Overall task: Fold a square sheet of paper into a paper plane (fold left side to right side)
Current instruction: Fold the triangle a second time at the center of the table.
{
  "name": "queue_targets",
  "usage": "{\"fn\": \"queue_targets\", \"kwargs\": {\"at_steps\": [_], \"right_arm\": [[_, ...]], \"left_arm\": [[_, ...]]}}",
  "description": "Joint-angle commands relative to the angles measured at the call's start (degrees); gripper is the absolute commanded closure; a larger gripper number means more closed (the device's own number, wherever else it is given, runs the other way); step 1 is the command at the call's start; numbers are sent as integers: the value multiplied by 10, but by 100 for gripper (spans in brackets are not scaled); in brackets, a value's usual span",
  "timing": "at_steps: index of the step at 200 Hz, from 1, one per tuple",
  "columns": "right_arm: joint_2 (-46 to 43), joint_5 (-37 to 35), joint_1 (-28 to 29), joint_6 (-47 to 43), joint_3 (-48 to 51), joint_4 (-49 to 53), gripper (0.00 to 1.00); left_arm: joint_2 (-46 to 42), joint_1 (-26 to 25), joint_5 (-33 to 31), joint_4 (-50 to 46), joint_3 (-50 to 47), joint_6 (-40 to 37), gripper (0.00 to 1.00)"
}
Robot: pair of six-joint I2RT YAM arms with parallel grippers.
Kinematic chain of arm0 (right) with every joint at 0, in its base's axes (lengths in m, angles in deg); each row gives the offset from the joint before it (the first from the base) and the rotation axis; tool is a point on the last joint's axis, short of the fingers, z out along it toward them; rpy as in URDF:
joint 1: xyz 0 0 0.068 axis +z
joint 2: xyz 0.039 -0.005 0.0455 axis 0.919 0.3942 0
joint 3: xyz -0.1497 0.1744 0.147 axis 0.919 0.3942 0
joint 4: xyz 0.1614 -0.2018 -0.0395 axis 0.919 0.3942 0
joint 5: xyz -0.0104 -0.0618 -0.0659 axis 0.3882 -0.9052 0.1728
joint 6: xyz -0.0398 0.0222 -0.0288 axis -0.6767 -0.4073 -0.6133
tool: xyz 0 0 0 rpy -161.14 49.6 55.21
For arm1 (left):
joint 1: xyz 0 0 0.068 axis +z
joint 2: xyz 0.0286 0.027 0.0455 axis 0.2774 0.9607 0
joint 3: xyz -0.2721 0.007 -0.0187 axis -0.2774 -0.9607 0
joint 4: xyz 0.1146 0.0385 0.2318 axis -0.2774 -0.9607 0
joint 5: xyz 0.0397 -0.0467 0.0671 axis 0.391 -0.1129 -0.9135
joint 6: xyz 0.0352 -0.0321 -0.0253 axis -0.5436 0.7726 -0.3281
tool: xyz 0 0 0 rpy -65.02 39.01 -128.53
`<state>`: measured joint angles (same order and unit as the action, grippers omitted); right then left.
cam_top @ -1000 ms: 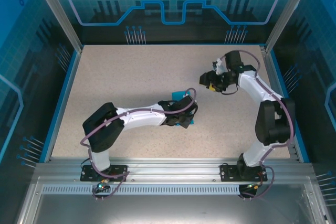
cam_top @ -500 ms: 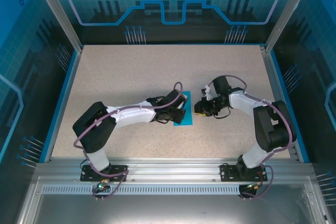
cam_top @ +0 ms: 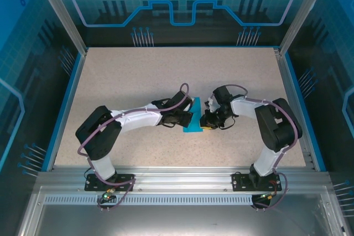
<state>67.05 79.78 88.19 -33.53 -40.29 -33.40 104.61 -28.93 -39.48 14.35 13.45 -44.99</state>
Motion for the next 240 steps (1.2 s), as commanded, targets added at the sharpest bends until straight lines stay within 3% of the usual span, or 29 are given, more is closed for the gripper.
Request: {"fn": "queue_targets", "kwargs": {"at_steps": [1, 111, 240], "right_arm": [[18, -25, 13, -5, -20, 39, 85], [38, -40, 20, -21, -36, 68, 85], [43, -53, 26, -28, -41, 82, 85]], "left_arm": [[8, 11, 0, -12, 0, -24, 91], [57, 31, -1, -36, 52, -72, 90], [91, 40, -14, -34, 69, -74, 90]]}}
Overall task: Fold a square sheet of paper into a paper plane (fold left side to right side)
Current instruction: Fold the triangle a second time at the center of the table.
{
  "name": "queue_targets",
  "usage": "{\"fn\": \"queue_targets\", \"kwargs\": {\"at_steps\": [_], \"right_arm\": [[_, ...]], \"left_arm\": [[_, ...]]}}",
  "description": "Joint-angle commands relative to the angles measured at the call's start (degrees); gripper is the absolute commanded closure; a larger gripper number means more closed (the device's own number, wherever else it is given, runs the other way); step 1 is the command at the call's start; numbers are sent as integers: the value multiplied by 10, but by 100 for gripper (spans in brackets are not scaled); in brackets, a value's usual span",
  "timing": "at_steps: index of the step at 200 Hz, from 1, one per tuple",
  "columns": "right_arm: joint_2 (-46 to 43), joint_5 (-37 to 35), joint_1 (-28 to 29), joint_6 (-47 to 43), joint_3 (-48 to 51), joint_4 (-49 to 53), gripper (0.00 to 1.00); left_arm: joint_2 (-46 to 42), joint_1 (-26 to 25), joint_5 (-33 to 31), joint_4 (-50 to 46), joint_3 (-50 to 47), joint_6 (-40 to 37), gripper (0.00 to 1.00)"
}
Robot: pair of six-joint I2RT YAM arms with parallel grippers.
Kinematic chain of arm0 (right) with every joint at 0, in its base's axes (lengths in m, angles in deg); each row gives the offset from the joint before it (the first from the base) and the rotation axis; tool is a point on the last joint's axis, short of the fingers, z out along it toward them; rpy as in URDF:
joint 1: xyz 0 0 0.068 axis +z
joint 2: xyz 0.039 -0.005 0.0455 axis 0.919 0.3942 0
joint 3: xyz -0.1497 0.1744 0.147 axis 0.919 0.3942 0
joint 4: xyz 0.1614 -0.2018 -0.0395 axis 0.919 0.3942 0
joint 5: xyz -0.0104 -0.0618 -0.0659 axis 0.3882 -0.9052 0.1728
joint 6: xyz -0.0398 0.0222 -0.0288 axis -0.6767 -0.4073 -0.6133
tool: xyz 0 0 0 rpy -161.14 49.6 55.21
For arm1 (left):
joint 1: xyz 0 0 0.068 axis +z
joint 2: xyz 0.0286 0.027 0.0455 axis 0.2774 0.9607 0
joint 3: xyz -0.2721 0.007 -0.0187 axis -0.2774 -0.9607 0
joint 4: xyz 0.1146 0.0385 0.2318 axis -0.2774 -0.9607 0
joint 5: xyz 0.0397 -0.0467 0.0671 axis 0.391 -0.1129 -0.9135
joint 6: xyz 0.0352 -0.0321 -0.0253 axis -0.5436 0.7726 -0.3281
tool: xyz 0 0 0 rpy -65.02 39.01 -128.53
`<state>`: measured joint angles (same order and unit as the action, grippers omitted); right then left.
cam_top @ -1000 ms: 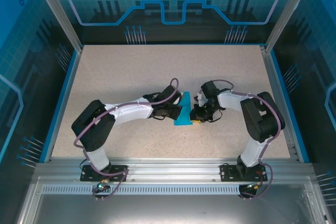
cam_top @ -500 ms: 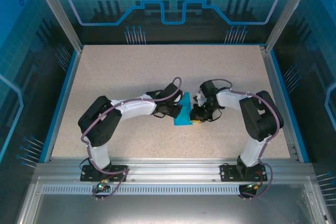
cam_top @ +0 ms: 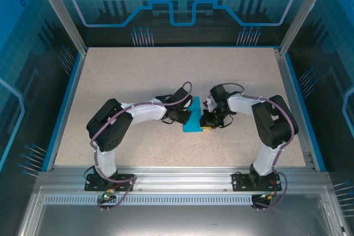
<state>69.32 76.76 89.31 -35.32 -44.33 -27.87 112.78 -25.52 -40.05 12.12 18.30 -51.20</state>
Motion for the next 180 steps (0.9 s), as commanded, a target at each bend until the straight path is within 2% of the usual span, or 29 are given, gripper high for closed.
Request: {"fn": "queue_targets", "kwargs": {"at_steps": [1, 143, 180], "right_arm": [[21, -23, 15, -10, -1, 27, 85], [25, -21, 16, -11, -2, 25, 84], [17, 0, 14, -15, -2, 17, 84]], "left_arm": [[9, 6, -8, -12, 21, -11, 90], [6, 6, -23, -9, -1, -1, 90], [21, 5, -14, -2, 0, 4, 90]]}}
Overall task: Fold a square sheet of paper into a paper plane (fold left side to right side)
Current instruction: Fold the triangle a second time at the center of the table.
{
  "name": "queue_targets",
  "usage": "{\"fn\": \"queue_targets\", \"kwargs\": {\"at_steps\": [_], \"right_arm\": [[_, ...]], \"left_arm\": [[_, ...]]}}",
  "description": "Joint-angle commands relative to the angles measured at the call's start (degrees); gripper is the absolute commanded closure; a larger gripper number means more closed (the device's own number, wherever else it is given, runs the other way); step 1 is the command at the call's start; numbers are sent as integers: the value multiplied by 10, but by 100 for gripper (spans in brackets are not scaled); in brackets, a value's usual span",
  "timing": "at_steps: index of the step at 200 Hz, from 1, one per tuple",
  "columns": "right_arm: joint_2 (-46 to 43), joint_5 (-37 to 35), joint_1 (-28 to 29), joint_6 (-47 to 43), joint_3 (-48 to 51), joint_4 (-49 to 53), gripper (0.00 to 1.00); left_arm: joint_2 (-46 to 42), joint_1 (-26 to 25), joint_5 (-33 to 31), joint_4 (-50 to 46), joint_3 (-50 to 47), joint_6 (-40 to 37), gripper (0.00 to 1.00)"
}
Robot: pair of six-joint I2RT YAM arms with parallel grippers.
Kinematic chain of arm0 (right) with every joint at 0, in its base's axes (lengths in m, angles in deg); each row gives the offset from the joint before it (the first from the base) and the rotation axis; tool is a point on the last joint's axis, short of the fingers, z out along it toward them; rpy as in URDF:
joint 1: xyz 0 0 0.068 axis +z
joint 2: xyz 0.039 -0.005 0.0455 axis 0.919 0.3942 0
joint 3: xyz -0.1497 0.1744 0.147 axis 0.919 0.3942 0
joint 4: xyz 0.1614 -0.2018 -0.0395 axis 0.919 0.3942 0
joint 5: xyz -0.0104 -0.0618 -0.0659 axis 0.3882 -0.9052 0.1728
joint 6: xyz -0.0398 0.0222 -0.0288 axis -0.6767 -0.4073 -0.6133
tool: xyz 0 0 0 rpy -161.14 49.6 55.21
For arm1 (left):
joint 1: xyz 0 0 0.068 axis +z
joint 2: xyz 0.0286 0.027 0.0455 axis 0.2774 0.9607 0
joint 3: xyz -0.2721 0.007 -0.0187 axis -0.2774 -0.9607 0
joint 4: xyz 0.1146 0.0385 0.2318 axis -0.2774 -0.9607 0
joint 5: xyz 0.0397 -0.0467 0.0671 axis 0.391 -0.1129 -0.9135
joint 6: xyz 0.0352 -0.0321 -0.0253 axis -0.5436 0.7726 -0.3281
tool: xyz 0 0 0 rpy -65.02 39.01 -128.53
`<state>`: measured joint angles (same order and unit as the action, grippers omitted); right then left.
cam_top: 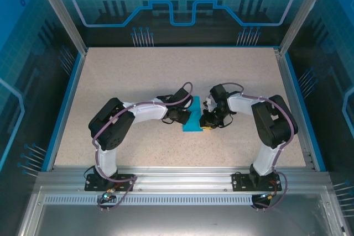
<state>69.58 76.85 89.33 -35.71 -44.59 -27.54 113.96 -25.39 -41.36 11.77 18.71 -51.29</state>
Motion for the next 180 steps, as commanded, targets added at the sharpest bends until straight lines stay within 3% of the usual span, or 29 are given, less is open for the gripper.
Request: {"fn": "queue_targets", "kwargs": {"at_steps": [1, 60, 103, 180], "right_arm": [[13, 0, 13, -12, 0, 13, 84], [-53, 124, -47, 63, 31, -107, 87], [-28, 131, -44, 131, 6, -179, 89], [36, 109, -10, 155, -42, -181, 89]], "left_arm": [[9, 5, -1, 2, -4, 5, 90], [12, 4, 12, 4, -8, 9, 90], [15, 4, 18, 8, -9, 11, 90], [21, 4, 22, 8, -6, 11, 90]]}}
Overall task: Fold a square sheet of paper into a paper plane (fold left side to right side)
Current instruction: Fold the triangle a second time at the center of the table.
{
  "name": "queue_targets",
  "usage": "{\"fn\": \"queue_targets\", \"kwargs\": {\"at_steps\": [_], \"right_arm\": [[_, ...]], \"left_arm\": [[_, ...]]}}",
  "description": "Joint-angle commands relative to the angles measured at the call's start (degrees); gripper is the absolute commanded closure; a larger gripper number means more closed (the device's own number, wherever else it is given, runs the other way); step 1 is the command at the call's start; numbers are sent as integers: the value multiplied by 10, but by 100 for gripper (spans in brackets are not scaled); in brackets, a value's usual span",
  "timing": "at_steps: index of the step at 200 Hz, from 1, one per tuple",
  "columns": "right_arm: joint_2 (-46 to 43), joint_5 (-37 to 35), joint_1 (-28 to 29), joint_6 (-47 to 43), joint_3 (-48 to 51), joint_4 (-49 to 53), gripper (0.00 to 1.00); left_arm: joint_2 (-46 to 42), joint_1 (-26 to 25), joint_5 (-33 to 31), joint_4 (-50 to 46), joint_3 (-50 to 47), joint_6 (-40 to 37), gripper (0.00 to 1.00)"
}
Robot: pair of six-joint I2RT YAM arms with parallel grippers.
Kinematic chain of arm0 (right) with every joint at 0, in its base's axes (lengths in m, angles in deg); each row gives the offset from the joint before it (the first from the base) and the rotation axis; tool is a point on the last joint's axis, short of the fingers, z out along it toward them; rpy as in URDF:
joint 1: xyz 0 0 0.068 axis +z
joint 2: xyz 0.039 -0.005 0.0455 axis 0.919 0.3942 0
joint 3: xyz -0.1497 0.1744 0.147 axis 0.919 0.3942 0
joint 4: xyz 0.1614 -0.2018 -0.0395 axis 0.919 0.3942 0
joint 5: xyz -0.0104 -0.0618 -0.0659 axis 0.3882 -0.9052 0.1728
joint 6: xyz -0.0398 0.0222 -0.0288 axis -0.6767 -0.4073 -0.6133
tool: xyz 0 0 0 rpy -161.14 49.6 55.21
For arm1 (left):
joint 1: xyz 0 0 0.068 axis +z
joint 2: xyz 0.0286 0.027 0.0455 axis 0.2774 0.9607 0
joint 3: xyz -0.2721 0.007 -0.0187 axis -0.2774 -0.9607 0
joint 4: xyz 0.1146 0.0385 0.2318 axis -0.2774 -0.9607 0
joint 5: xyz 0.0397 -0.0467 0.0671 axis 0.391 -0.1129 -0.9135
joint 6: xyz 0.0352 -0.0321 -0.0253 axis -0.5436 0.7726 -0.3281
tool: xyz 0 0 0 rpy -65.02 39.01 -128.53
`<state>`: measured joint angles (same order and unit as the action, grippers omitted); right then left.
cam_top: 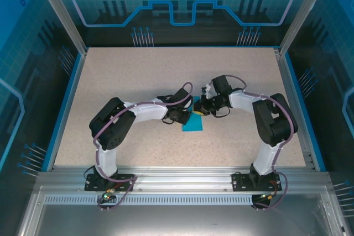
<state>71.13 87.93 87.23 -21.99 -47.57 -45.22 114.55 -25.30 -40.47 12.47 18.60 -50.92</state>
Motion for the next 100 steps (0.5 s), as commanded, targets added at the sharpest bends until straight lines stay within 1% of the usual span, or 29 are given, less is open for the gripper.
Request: {"fn": "queue_targets", "kwargs": {"at_steps": [1, 28, 100], "right_arm": [[21, -2, 11, 18, -13, -4, 88], [36, -7, 15, 10, -24, 18, 88], [67, -51, 17, -17, -48, 96, 88]], "left_arm": [[15, 4, 13, 0, -5, 7, 90], [16, 3, 11, 1, -4, 6, 90], [18, 3, 12, -1, -3, 5, 89]]}}
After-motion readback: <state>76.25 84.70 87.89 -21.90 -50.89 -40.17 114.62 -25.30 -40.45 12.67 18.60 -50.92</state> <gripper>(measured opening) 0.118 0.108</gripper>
